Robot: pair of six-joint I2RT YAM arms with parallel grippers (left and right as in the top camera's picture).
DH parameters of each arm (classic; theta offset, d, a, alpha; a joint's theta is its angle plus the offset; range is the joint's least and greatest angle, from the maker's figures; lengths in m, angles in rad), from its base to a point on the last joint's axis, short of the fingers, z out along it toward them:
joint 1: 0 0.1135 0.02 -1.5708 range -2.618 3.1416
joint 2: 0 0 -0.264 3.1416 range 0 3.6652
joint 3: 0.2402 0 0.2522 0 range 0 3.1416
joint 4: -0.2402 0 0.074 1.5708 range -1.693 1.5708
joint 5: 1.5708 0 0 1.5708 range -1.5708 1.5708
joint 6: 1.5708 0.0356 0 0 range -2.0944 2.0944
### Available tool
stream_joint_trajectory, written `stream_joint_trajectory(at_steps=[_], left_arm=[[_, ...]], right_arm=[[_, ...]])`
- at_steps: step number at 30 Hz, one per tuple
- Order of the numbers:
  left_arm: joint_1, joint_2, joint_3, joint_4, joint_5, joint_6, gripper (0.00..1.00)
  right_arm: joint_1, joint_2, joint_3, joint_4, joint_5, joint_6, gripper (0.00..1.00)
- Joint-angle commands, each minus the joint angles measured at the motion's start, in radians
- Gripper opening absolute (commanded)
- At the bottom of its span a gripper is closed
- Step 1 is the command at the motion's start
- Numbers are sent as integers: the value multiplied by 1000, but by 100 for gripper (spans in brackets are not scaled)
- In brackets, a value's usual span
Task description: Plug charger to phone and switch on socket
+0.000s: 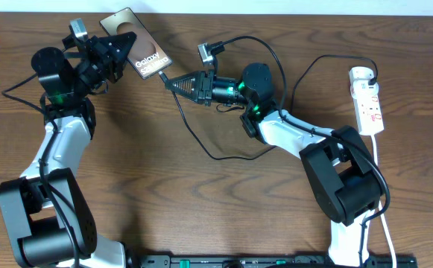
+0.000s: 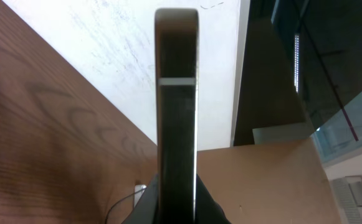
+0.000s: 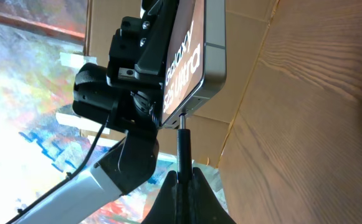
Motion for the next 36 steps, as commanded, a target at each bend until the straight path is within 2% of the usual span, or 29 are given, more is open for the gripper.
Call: stream_joint_trajectory(at_steps=[1,36], left_arm=[[-10,-13,8,16,15,20,7],[-11,-13,8,39,42,33,7]], right_arm=[[-1,-1,20,6,13,1,1],[-1,-1,20,33,30,74,1]])
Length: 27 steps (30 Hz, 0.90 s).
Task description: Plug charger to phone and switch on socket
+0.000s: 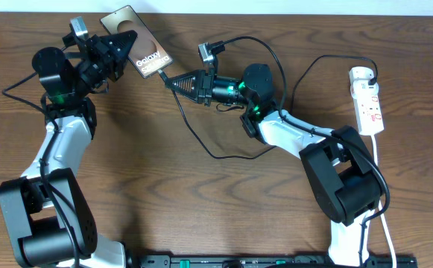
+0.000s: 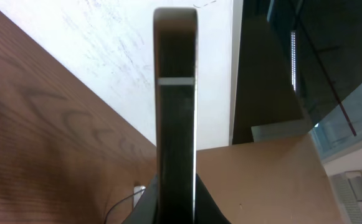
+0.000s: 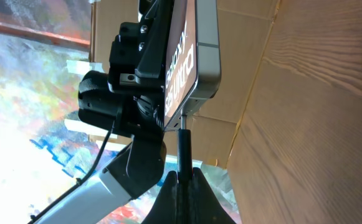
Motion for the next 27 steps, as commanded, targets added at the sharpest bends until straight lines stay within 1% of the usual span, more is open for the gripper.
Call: stream_joint_trajectory(at_steps=[1,14,27], left_arm=[[-1,-13,8,14,42,32,7],[-2,-13,8,14,46,-11,7],[-2,-13,8,14,47,-11,7]], right_arm=[[-1,-1,20,10,16,9,1],[-1,-1,20,9,28,26,1],[-1,-1,20,9,28,35,1]])
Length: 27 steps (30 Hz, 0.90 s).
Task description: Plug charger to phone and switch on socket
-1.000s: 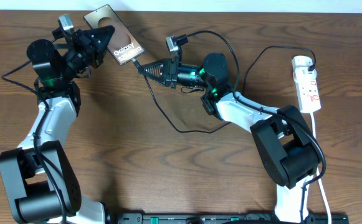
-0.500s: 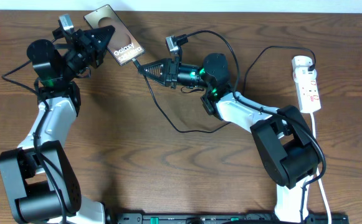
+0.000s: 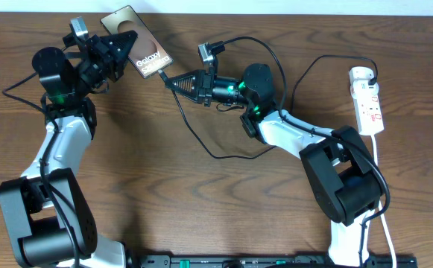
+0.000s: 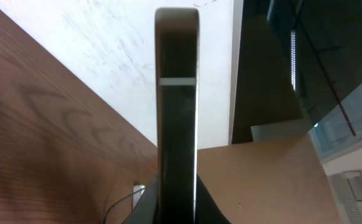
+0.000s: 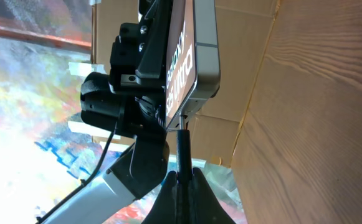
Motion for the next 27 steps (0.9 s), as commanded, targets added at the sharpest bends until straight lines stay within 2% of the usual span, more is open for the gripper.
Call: stream_joint_trajectory(at_steps=[1,27], left_arm=[[-2,-13,8,14,44,-6,7],[-4,-13,8,62,93,-20,7]], right_arm=[[-1,-1,20,5,31,7,1],[-4,-1,21,23,101,6,1]])
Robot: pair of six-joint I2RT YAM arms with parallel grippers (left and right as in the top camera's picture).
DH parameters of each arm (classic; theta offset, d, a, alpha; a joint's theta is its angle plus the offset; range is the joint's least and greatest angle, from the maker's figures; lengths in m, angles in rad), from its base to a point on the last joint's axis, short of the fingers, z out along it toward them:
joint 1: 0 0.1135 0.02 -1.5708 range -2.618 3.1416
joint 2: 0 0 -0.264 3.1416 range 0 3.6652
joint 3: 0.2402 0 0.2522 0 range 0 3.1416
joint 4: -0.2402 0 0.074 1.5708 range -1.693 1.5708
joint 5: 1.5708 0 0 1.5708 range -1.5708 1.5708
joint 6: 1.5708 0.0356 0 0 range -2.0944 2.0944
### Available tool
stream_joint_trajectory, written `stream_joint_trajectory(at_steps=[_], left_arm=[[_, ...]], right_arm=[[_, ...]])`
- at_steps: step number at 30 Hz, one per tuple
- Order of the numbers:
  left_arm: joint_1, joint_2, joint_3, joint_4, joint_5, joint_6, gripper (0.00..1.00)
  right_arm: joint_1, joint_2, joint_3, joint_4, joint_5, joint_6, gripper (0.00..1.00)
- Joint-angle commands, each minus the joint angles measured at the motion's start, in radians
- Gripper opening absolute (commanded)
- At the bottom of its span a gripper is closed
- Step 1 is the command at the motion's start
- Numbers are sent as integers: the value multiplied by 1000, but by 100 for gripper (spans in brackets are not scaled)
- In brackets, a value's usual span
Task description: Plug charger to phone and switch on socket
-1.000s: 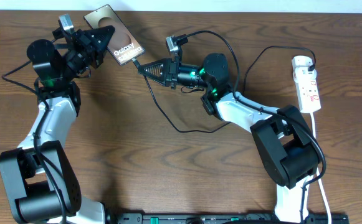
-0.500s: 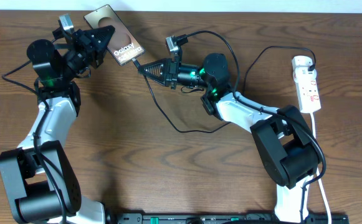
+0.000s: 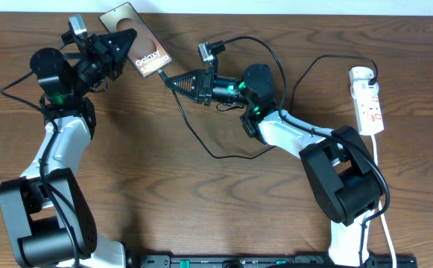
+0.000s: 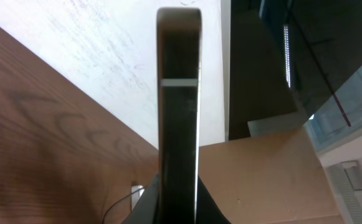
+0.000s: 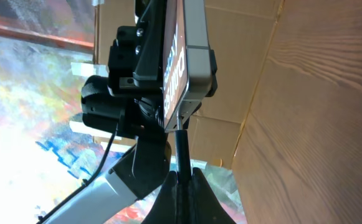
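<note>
The phone (image 3: 140, 47), brown-backed with "Galaxy" lettering, is held above the table's far left, my left gripper (image 3: 110, 46) shut on it. The left wrist view shows it edge-on as a dark upright bar (image 4: 179, 106). My right gripper (image 3: 170, 81) is shut on the black charger plug (image 5: 182, 152), whose tip meets the phone's bottom edge (image 5: 184, 118); whether it is seated I cannot tell. The black cable (image 3: 201, 141) trails from the plug across the table. The white socket strip (image 3: 368, 100) lies at the far right.
The cable loops over the wooden table (image 3: 201, 208) between the arms and runs to the socket strip. A white lead (image 3: 386, 223) drops from the strip toward the front edge. The white wall borders the table's far side.
The phone has tilted slightly, showing more of its edge to the right wrist camera. The plug stays at the phone's bottom edge. Both grippers keep their hold.
Throughout, my left gripper held the phone up and my right gripper held the plug against its bottom edge. The phone's angle shifted a little at each moment, turning steadily more edge-on to the right wrist camera, while the plug tip stayed at the port.
</note>
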Motion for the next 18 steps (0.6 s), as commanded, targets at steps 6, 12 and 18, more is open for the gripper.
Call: stream_joint_trajectory(at_steps=[6,12,18], left_arm=[[-26,-13,8,15,47,-16,7],[-53,-13,8,15,38,10,7],[-62,-13,8,15,47,19,7]], right_arm=[[-1,-1,21,14,121,6,1],[-1,-1,21,14,135,6,1],[-2,-1,21,14,145,5,1]])
